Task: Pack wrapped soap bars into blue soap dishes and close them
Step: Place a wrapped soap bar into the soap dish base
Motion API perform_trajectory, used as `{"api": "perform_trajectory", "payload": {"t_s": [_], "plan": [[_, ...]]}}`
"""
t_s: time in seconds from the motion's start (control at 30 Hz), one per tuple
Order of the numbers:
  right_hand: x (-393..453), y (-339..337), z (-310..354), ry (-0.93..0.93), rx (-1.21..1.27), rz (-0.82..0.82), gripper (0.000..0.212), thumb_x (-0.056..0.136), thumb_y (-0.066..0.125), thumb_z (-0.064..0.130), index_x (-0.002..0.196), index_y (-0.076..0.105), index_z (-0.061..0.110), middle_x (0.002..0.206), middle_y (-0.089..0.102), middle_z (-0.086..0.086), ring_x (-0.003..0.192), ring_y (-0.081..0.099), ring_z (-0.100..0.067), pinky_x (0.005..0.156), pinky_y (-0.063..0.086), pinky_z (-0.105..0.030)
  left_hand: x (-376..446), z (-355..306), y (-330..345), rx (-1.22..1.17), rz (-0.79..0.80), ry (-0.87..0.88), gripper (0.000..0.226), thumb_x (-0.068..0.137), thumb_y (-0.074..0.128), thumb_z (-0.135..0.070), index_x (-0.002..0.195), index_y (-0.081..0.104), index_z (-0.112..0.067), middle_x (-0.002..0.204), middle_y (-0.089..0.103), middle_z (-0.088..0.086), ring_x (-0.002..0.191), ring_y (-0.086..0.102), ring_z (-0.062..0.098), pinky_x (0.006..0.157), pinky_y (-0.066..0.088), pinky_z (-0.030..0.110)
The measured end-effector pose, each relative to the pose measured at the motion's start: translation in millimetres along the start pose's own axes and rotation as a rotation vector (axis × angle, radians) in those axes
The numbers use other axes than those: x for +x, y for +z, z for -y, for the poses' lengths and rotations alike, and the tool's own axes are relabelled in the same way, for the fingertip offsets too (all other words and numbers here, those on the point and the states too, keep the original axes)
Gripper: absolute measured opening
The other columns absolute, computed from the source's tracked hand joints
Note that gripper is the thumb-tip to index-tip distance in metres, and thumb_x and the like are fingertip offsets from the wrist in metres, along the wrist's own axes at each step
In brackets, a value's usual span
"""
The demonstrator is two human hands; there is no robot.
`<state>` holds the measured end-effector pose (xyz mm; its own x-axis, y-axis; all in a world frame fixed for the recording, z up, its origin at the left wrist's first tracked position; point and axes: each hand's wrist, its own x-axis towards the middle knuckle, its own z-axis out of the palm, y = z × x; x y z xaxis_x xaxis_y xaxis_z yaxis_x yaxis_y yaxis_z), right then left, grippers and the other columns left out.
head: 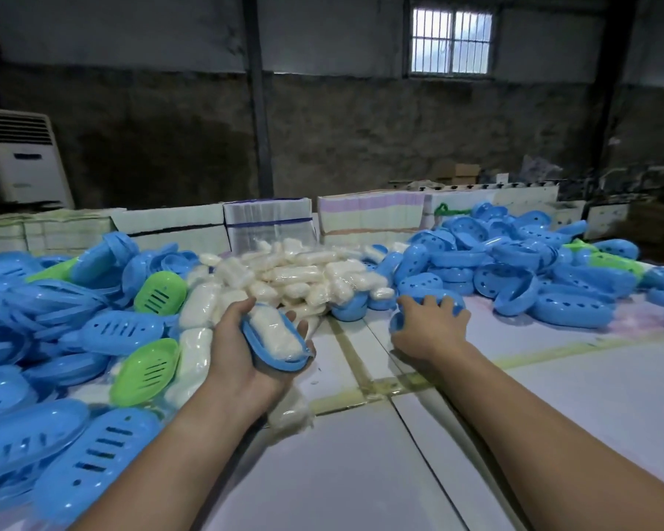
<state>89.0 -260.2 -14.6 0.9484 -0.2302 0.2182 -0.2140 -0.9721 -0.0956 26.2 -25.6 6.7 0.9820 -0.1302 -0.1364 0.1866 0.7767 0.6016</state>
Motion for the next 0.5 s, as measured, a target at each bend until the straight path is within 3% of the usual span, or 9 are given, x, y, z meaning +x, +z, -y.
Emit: {"api": "perform_trajectory", "payload": {"t_s": [0.1,0.23,0.3,0.4,0.5], "plan": [[0,0,-4,0.048,0.062,0.045,0.046,0.089,0.044,0.041,0.134,0.042,0.028,0.141,0.044,-0.011,0.133,0.033,-0.037,0.103,0.026,-0.054,-4,3,2,-0.01,-0.005,0.005,0.039,0.09,0.053,-0.037,0.116,0.061,-0.009,0.116,0.062,0.014,0.099,0.063,0.032,0.077,0.048,0.045],[-3,-8,-2,-0.025,0.161,-0.02,0.058,0.08,0.055,0.053,0.133,0.048,0.029,0.125,0.057,-0.004,0.12,0.051,-0.03,0.094,0.035,-0.043,-4,5,0,-0.012,0.002,0.001,0.04,0.092,0.052,-0.038,0.119,0.062,-0.01,0.115,0.065,0.015,0.104,0.064,0.033,0.077,0.049,0.045],[-8,-17,7,-0.089,0.489,-0.052,0.065,0.079,0.06,0.051,0.139,0.045,0.033,0.125,0.058,-0.001,0.114,0.055,-0.023,0.093,0.043,-0.041,-2,5,1,0.018,0.005,0.0,0.035,0.093,0.054,-0.038,0.114,0.064,-0.011,0.109,0.065,0.014,0.106,0.064,0.034,0.076,0.05,0.044],[-29,-31,34,-0.218,1.157,0.028,0.053,0.083,0.067,0.045,0.133,0.05,0.04,0.114,0.061,0.001,0.096,0.061,-0.008,0.072,0.046,-0.024,-2,7,5,0.055,0.011,0.003,0.03,0.096,0.058,-0.04,0.102,0.066,-0.012,0.102,0.062,0.012,0.107,0.061,0.032,0.076,0.048,0.042],[-53,-33,60,-0.38,1.343,0.093,0.049,0.083,0.071,0.042,0.129,0.051,0.044,0.107,0.06,0.002,0.081,0.064,0.002,0.063,0.048,-0.012,-1,9,7,0.05,0.044,0.054,0.035,0.097,0.056,-0.042,0.111,0.064,-0.011,0.1,0.064,0.01,0.091,0.061,0.026,0.087,0.047,0.04]]}}
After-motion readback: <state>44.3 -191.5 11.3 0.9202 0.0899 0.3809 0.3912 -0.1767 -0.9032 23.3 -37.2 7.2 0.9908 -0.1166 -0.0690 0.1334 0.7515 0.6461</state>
